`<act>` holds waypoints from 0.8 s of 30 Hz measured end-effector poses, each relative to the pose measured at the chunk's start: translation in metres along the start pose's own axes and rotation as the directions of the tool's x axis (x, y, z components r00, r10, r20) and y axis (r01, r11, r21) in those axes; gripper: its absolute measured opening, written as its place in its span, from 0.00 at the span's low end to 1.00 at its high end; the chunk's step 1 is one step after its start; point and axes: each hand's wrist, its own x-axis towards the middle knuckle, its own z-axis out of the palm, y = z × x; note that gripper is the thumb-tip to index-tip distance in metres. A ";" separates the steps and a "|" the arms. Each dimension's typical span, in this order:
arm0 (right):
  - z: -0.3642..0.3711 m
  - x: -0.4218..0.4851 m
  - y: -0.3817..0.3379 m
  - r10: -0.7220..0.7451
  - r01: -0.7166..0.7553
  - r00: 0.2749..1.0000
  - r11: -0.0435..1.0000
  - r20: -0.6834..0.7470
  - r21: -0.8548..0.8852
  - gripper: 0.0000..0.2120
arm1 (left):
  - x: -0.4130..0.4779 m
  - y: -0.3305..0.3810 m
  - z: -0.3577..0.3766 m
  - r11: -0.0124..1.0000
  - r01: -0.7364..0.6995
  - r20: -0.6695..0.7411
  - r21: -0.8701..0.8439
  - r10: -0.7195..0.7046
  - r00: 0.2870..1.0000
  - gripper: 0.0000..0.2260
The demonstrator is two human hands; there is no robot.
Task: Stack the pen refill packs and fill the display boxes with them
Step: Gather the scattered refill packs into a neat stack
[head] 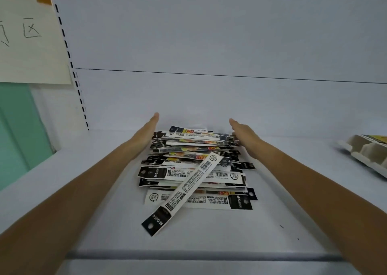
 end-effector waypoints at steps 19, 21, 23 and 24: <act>0.017 0.029 0.005 -0.011 0.012 1.000 1.000 0.016 -0.026 0.23 | 0.022 0.011 0.018 0.998 0.045 0.096 -0.050 -0.040 0.995 0.29; 0.016 0.027 0.004 -0.004 0.003 1.000 0.999 0.013 0.054 0.24 | 0.017 0.016 0.024 0.997 0.034 0.070 -0.069 -0.030 0.997 0.29; 0.010 0.023 0.007 0.032 -0.023 0.999 0.981 -0.044 0.190 0.26 | 0.013 0.015 0.017 0.988 0.014 -0.023 -0.154 -0.018 1.000 0.28; 0.005 0.021 0.011 0.061 -0.043 0.996 0.966 -0.066 0.254 0.27 | 0.012 0.011 0.011 0.980 0.004 -0.069 -0.200 -0.019 0.997 0.28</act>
